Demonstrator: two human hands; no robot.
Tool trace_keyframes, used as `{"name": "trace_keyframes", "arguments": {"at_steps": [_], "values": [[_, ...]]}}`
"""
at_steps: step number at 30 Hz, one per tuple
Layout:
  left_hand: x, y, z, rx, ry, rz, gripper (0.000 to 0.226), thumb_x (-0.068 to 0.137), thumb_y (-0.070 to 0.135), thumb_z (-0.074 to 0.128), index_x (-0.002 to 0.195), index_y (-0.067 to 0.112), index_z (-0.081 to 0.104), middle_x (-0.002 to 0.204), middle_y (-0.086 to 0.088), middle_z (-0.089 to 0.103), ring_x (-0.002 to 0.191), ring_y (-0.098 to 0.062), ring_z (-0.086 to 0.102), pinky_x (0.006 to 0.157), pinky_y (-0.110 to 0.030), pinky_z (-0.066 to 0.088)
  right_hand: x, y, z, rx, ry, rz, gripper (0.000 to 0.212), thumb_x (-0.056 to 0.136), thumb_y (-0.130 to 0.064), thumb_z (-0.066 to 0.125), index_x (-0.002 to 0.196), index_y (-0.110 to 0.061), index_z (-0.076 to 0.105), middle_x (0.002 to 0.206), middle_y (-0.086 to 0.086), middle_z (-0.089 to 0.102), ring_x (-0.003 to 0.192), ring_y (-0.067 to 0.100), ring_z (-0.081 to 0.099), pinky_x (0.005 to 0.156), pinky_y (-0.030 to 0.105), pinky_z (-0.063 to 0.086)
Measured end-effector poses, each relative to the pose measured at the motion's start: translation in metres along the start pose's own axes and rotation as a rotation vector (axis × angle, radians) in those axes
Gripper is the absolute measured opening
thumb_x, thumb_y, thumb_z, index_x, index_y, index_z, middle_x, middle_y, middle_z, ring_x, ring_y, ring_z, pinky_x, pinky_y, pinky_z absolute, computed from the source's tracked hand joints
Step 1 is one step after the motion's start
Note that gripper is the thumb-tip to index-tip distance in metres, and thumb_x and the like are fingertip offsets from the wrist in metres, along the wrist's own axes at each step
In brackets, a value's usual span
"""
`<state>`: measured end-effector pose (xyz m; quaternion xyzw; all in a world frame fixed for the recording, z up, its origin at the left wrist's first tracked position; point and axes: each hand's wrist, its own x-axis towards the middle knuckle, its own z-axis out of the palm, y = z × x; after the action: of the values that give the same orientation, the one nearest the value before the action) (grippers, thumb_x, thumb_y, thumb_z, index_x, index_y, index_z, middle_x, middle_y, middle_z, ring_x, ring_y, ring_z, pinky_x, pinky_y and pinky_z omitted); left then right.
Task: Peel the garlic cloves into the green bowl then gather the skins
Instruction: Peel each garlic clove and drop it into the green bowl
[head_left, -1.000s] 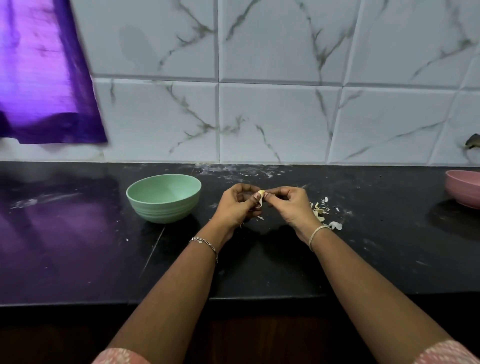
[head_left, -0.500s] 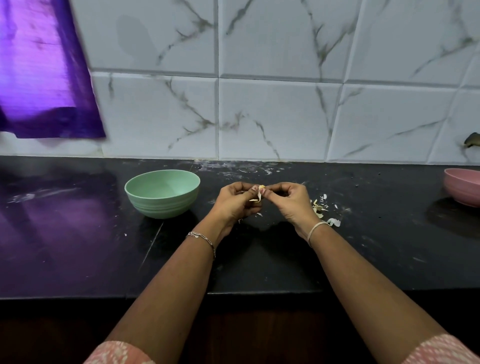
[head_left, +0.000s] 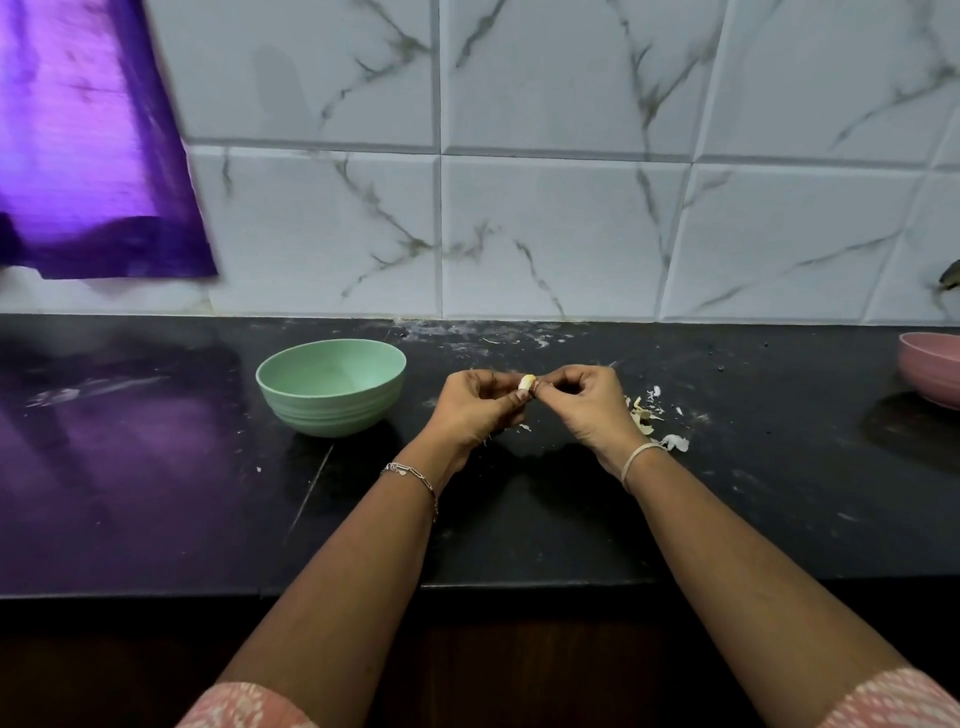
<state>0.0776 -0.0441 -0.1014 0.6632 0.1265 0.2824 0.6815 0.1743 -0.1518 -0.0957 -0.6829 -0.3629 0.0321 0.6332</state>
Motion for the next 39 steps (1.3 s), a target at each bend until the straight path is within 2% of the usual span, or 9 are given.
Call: {"name": "trace_keyframes", "arguments": {"at_steps": [2, 9, 15, 18, 24, 27, 31, 35, 39], "values": [[-0.001, 0.001, 0.002, 0.069, -0.013, 0.019, 0.011, 0.089, 0.0, 0.064, 0.09, 0.01, 0.069, 0.081, -0.004, 0.07, 0.073, -0.014, 0.062, 0.068, -0.019, 0.056, 0.0, 0.001, 0.0, -0.015, 0.022, -0.004, 0.009, 0.079, -0.003, 0.074, 0.073, -0.01, 0.073, 0.073, 0.005, 0.071, 0.07, 0.011, 0.062, 0.07, 0.024, 0.05], [0.002, 0.0, 0.002, 0.098, 0.039, 0.025, 0.009, 0.09, 0.005, 0.065, 0.098, 0.005, 0.069, 0.079, -0.008, 0.068, 0.069, -0.018, 0.06, 0.052, -0.015, 0.047, 0.001, 0.001, 0.001, 0.042, 0.017, 0.0, 0.002, 0.08, -0.008, 0.077, 0.081, -0.008, 0.076, 0.081, 0.005, 0.075, 0.075, 0.009, 0.068, 0.071, 0.017, 0.053], [0.004, -0.003, 0.002, 0.092, -0.016, 0.001, 0.011, 0.093, 0.004, 0.06, 0.094, 0.012, 0.068, 0.084, -0.007, 0.068, 0.074, -0.013, 0.063, 0.068, -0.022, 0.056, 0.002, 0.002, 0.0, 0.026, 0.038, 0.003, 0.005, 0.077, -0.005, 0.078, 0.08, -0.004, 0.074, 0.078, 0.006, 0.073, 0.071, 0.008, 0.066, 0.069, 0.016, 0.052], [0.003, -0.001, 0.003, 0.078, -0.037, -0.017, 0.013, 0.096, 0.003, 0.055, 0.096, 0.009, 0.067, 0.082, -0.007, 0.065, 0.07, -0.012, 0.061, 0.069, -0.021, 0.057, 0.001, 0.001, -0.001, 0.018, 0.045, 0.004, 0.004, 0.076, -0.004, 0.077, 0.079, -0.004, 0.075, 0.079, 0.007, 0.073, 0.073, 0.01, 0.066, 0.07, 0.018, 0.053], [0.008, 0.001, 0.005, 0.028, 0.07, -0.089, 0.022, 0.095, 0.001, 0.044, 0.094, 0.006, 0.065, 0.077, -0.01, 0.057, 0.062, -0.014, 0.052, 0.071, -0.032, 0.056, 0.001, 0.003, -0.001, 0.05, 0.005, -0.022, 0.014, 0.076, -0.003, 0.079, 0.084, -0.01, 0.069, 0.078, 0.0, 0.067, 0.067, 0.004, 0.06, 0.069, 0.016, 0.049], [0.009, 0.0, 0.005, 0.094, 0.086, -0.079, 0.023, 0.093, 0.003, 0.045, 0.099, 0.007, 0.067, 0.083, -0.011, 0.061, 0.071, -0.019, 0.057, 0.075, -0.035, 0.057, 0.0, 0.002, -0.002, 0.011, -0.078, -0.074, 0.028, 0.078, 0.001, 0.076, 0.1, -0.016, 0.07, 0.088, -0.001, 0.064, 0.063, 0.003, 0.056, 0.069, 0.015, 0.049], [0.009, -0.002, 0.002, 0.162, 0.099, -0.02, 0.021, 0.089, 0.006, 0.057, 0.107, 0.01, 0.068, 0.086, -0.007, 0.068, 0.071, -0.018, 0.062, 0.067, -0.031, 0.053, 0.001, 0.004, 0.001, -0.058, -0.091, -0.125, 0.023, 0.08, 0.003, 0.072, 0.088, -0.018, 0.069, 0.088, 0.007, 0.069, 0.069, 0.008, 0.06, 0.071, 0.021, 0.052], [0.008, -0.002, -0.002, 0.182, 0.156, 0.066, 0.01, 0.089, 0.01, 0.066, 0.09, 0.019, 0.064, 0.083, -0.005, 0.067, 0.072, -0.022, 0.064, 0.071, -0.041, 0.055, 0.002, 0.007, 0.001, -0.088, -0.055, -0.093, 0.012, 0.079, -0.006, 0.077, 0.086, -0.01, 0.069, 0.085, 0.006, 0.071, 0.075, 0.01, 0.064, 0.072, 0.021, 0.054], [0.008, -0.002, -0.004, 0.166, 0.163, 0.085, 0.007, 0.088, 0.008, 0.068, 0.088, 0.015, 0.066, 0.085, -0.007, 0.067, 0.073, -0.026, 0.067, 0.075, -0.046, 0.058, 0.002, 0.007, 0.0, -0.069, -0.068, -0.06, 0.008, 0.079, -0.009, 0.078, 0.082, -0.014, 0.072, 0.081, 0.005, 0.073, 0.074, 0.009, 0.067, 0.073, 0.024, 0.056]]}}
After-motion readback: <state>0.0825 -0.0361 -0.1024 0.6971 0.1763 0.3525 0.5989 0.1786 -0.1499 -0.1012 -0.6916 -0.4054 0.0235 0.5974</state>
